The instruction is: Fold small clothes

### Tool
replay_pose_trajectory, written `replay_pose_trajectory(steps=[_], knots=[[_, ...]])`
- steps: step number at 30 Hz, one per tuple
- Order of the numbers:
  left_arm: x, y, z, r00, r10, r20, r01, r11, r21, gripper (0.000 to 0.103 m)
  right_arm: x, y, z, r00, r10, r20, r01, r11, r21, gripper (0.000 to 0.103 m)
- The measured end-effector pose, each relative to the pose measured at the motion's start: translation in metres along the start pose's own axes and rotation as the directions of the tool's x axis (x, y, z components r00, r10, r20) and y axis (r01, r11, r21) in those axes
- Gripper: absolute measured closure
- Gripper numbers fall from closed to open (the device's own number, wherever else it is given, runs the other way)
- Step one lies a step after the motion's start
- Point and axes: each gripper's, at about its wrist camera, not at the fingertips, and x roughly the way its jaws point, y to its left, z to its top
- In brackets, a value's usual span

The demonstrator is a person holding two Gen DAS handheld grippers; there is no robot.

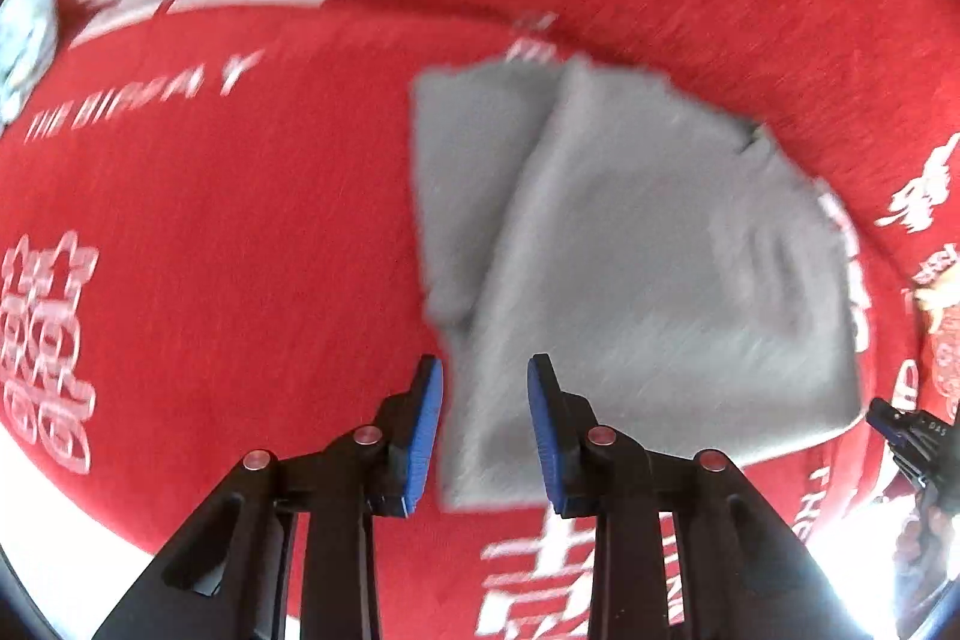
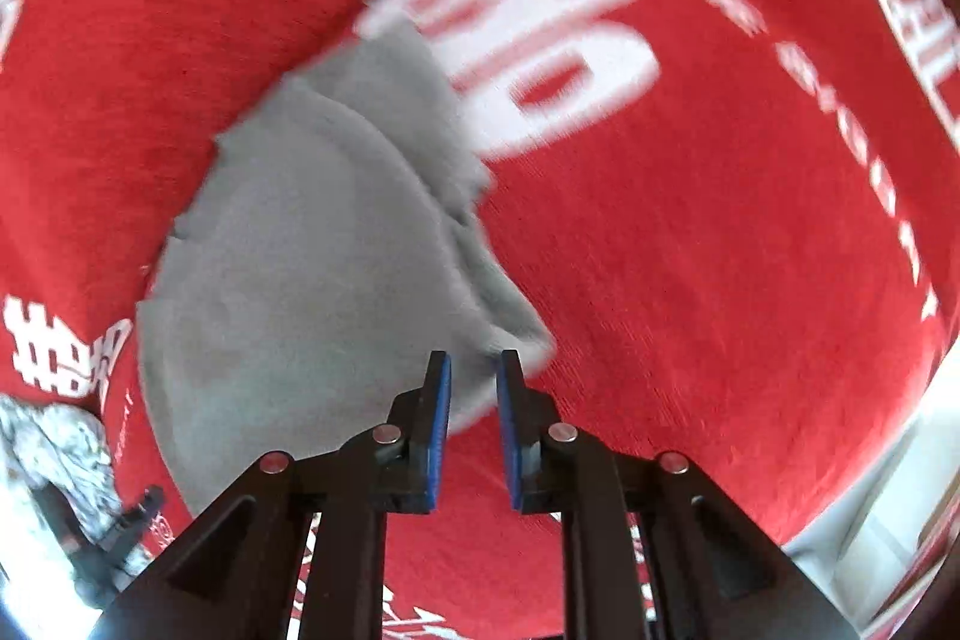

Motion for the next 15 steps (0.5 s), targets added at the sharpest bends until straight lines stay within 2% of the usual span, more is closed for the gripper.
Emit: replay_pose_trajectory(steps=[3,6,9,12,13,14,15], knots=[[0.010,-0.015,0.027,0.999,-0.021,0.034,0.020,1.000,0.024,0.070,0.012,0.022,0.014,1.000,0.020,-0.001,-0.020,0.998,-0.054,0.086],[0.030,-0.025,0.054,0.999,-0.037,0.035,0.037,0.999,0.011,0.070,0.032,0.039,0.029,0.999,0.042,-0.016,-0.043,0.996,-0.083,0.086],[0.053,-0.027,0.065,1.000,0.004,0.011,-0.004,1.000,0.013,0.070,0.054,0.052,0.037,0.998,0.048,-0.048,-0.053,0.993,-0.103,0.086],[0.071,-0.019,0.067,0.999,0.038,-0.019,-0.038,0.999,-0.014,0.070,0.070,0.049,0.038,0.996,0.014,-0.085,-0.024,0.994,-0.107,0.086],[0.071,-0.015,0.067,0.997,0.077,-0.017,-0.077,0.997,-0.022,0.070,0.072,0.044,0.039,0.996,0.013,-0.087,-0.021,0.995,-0.093,0.090],[0.073,-0.012,0.068,0.995,0.096,-0.026,-0.096,0.995,-0.026,0.070,0.070,0.039,0.040,0.996,0.018,-0.084,-0.024,0.997,-0.077,0.090],[0.072,-0.007,0.068,0.995,0.091,-0.036,-0.093,0.995,-0.041,0.070,0.067,0.035,0.041,0.997,0.015,-0.077,-0.020,0.998,-0.062,0.090]])
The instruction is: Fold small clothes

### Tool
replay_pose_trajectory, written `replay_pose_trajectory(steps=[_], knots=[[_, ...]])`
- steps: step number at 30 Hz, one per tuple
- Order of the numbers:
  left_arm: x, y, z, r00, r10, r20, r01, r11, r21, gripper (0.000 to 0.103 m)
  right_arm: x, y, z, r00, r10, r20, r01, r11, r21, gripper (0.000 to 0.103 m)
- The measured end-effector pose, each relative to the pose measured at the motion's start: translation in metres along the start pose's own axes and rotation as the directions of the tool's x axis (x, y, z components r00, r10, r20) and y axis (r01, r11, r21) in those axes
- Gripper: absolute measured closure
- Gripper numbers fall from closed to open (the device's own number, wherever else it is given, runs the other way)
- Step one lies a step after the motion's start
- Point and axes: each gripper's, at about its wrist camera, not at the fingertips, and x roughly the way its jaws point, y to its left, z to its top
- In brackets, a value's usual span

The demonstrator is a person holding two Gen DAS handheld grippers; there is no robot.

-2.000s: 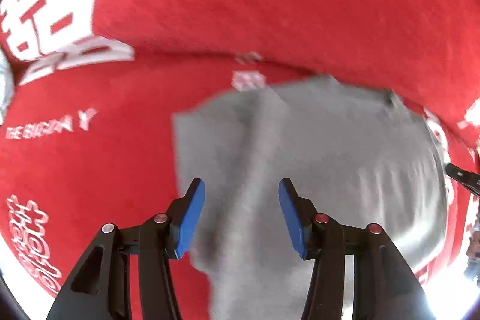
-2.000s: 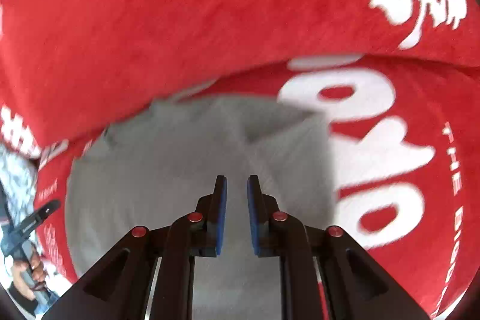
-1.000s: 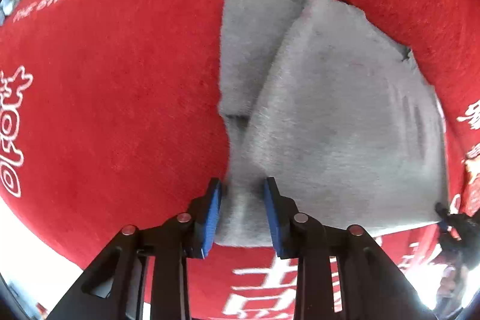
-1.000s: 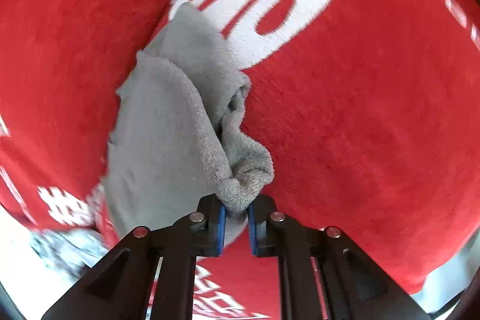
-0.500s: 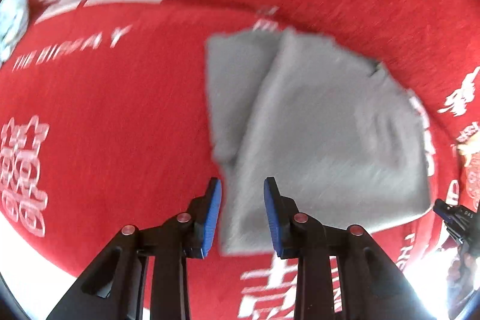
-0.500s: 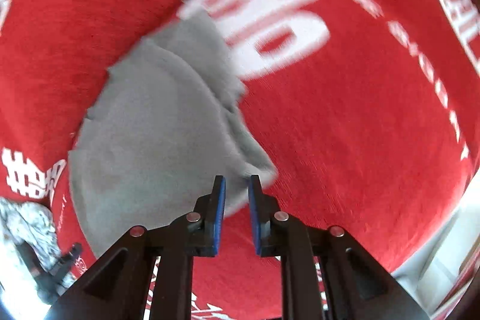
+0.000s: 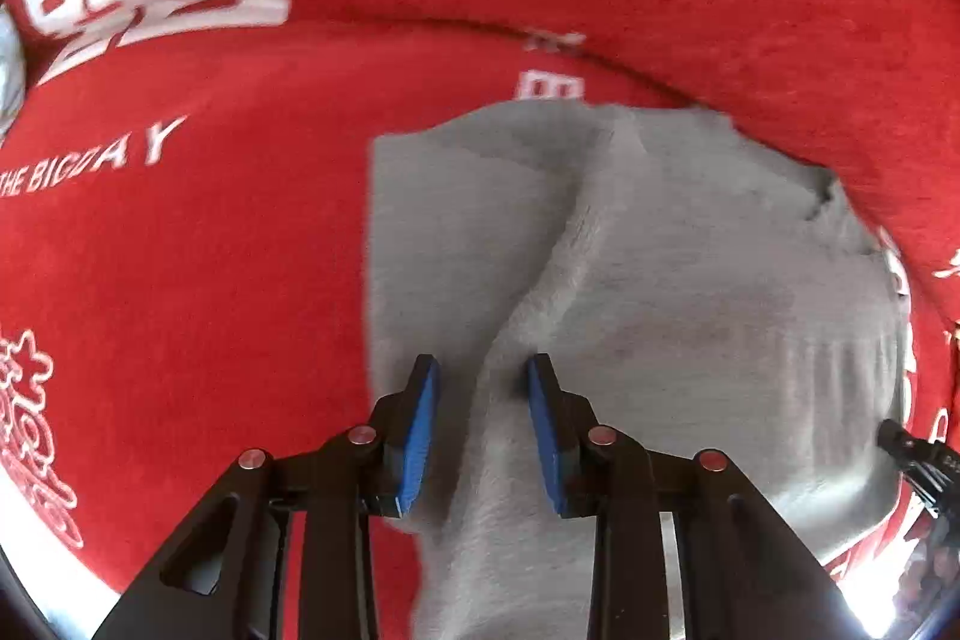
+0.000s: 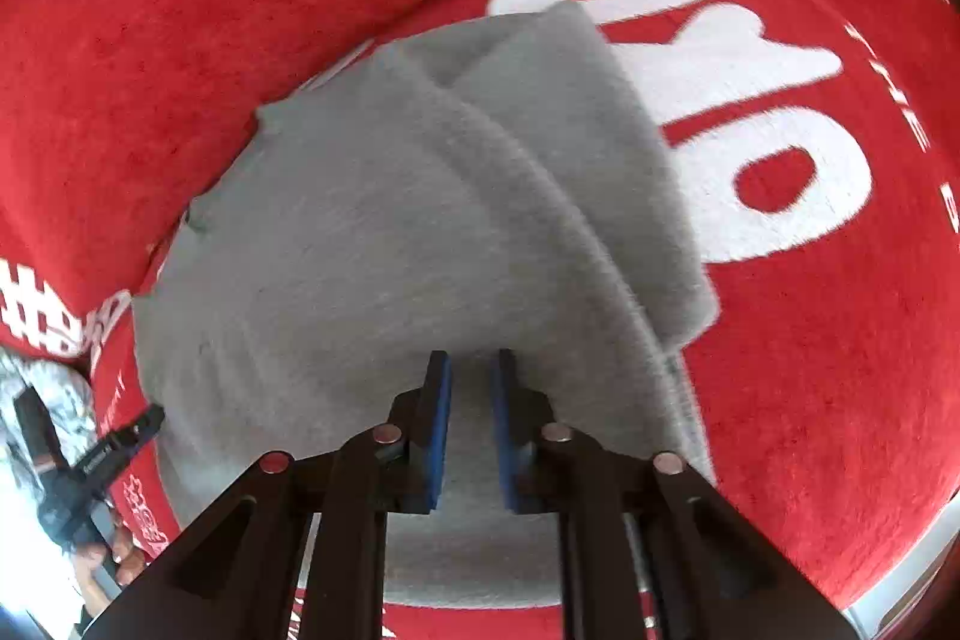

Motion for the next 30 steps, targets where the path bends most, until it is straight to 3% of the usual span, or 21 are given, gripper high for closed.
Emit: replay_pose_trajectory(steps=[11,13,15,30], knots=[[-0.023,0.004,-0.016,0.998,0.060,-0.026,-0.060,0.998,0.007,0.070,-0.033,-0.001,-0.019,0.999,-0.037,-0.020,0.036,0.999,-0.030,0.082],[-0.025,0.004,-0.019,0.998,0.056,-0.035,-0.056,0.998,0.004,0.070,-0.036,0.005,-0.026,0.999,-0.036,-0.033,0.035,0.998,-0.043,0.070],[-0.029,0.003,-0.026,0.998,0.052,-0.039,-0.052,0.999,0.011,0.070,-0.038,0.012,-0.033,0.999,-0.031,-0.040,0.029,0.998,-0.056,0.066],[-0.042,0.004,-0.053,0.995,0.086,-0.058,-0.081,0.993,0.088,0.070,-0.020,0.074,-0.078,0.992,0.007,-0.126,-0.031,0.981,-0.191,0.052]])
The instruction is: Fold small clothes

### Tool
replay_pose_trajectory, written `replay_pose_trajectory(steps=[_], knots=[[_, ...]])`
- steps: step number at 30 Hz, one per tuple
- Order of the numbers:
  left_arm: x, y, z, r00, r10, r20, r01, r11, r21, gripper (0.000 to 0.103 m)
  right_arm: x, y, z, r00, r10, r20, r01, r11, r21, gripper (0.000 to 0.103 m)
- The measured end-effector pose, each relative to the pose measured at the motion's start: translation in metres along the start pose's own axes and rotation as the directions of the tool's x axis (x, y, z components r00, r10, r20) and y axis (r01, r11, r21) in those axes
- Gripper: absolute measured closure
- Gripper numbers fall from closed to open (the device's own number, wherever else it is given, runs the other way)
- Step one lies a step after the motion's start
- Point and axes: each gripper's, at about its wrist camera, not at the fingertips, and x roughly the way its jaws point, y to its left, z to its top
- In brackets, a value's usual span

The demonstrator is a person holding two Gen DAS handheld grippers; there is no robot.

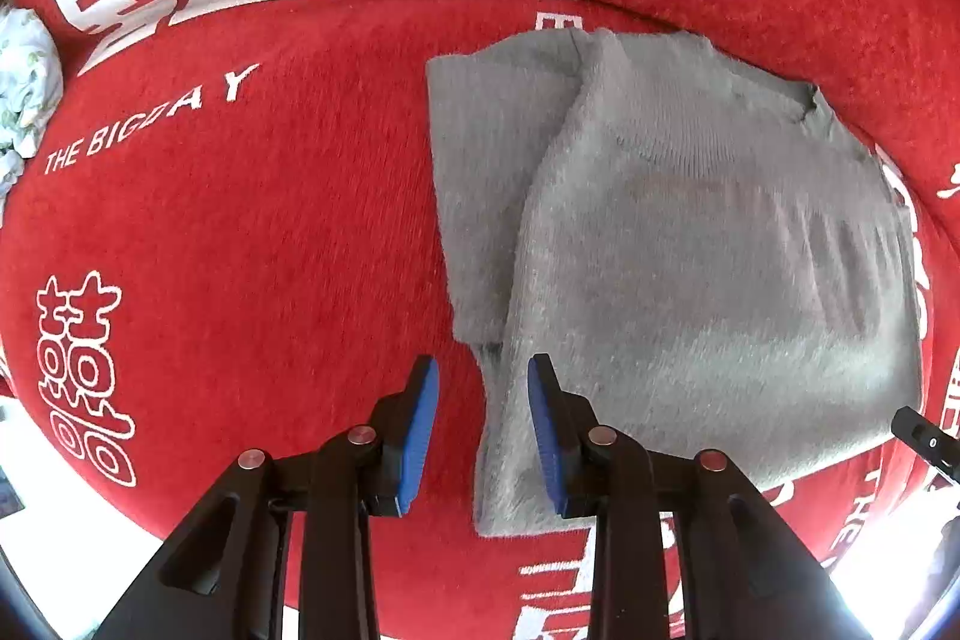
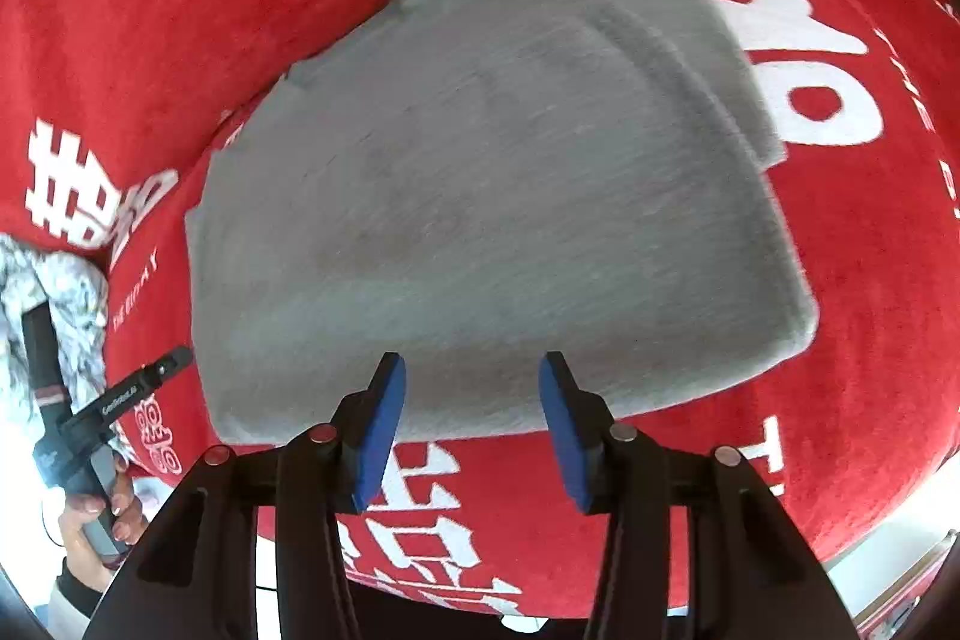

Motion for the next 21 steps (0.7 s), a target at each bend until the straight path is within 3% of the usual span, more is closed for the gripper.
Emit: replay_pose_trajectory(steps=[7,9,10,13,17,21], knots=[[0.004,0.006,-0.003,0.999,0.032,-0.023,-0.032,0.999,0.006,0.070,0.009,0.019,-0.011,0.999,0.008,-0.034,-0.010,0.998,-0.055,0.045],[0.005,0.009,-0.003,0.999,0.033,-0.025,-0.033,0.999,-0.001,0.035,0.011,0.023,-0.014,0.999,0.007,-0.039,-0.010,0.998,-0.066,0.043],[0.003,0.011,-0.004,0.999,0.047,-0.009,-0.047,0.999,-0.009,0.011,0.011,0.024,-0.014,0.999,0.009,-0.042,-0.012,0.998,-0.067,0.042],[-0.002,0.012,-0.005,0.995,0.094,0.037,-0.094,0.996,-0.010,0.008,0.014,0.028,-0.015,0.999,0.012,-0.050,-0.016,0.997,-0.071,0.042],[0.003,0.019,-0.004,0.997,0.072,0.007,-0.071,0.997,-0.032,0.008,0.018,0.031,-0.017,0.998,0.014,-0.063,-0.019,0.997,-0.074,0.040],[0.005,0.023,-0.004,0.997,0.074,0.005,-0.073,0.997,-0.040,0.008,0.019,0.035,-0.019,0.998,0.037,-0.059,-0.041,0.997,-0.073,0.022]])
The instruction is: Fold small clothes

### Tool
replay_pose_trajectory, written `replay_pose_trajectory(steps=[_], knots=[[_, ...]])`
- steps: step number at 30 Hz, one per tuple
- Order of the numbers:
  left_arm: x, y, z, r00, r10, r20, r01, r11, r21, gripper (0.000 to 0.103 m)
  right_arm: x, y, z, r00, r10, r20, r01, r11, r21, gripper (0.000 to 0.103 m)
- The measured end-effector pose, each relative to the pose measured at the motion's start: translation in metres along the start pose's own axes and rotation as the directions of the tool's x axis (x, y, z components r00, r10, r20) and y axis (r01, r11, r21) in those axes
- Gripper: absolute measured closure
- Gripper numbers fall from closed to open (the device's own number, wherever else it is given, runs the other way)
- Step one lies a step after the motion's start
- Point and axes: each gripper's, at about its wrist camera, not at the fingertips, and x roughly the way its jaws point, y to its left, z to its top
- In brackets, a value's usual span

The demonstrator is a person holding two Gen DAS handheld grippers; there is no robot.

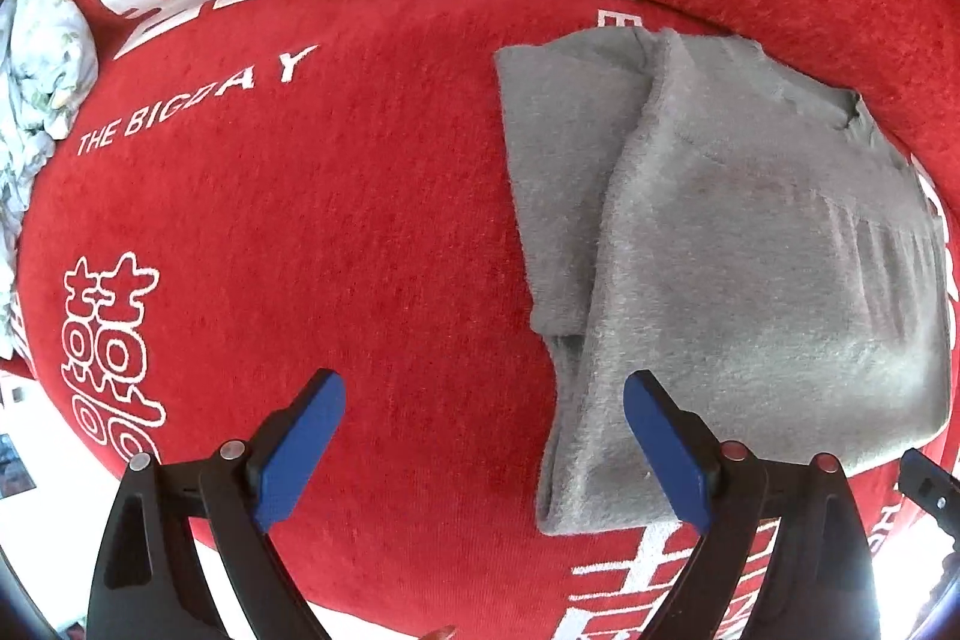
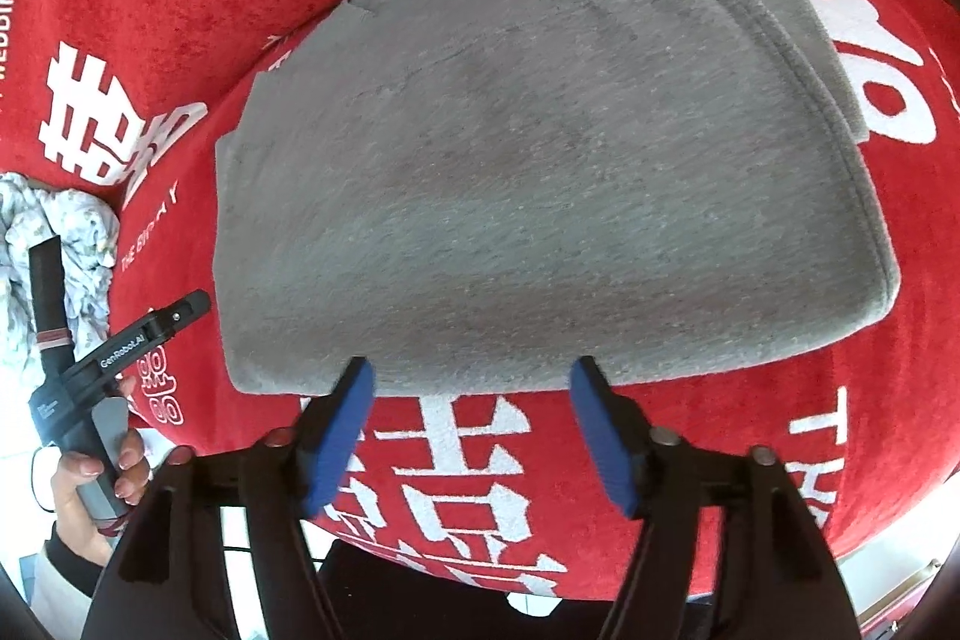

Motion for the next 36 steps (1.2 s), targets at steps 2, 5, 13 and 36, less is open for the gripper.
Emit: replay_pose_trajectory(steps=[2,5,13,36], knots=[[0.001,0.001,-0.001,1.000,-0.004,-0.002,0.004,1.000,-0.005,0.008,0.000,0.004,-0.002,1.000,0.014,0.014,-0.014,1.000,-0.008,0.019],[0.002,0.000,-0.002,1.000,-0.005,-0.005,0.005,1.000,-0.006,0.008,0.002,0.012,-0.004,0.999,0.042,0.031,-0.041,0.999,-0.015,0.008],[0.010,0.005,-0.001,0.999,-0.015,-0.037,0.015,1.000,-0.005,0.008,0.020,0.021,-0.010,0.987,0.160,-0.020,-0.159,0.986,0.042,0.008],[0.031,0.048,0.018,0.915,-0.401,-0.043,0.392,0.910,-0.137,0.008,0.112,0.022,-0.030,0.819,0.566,0.094,-0.544,0.712,0.444,0.007]])
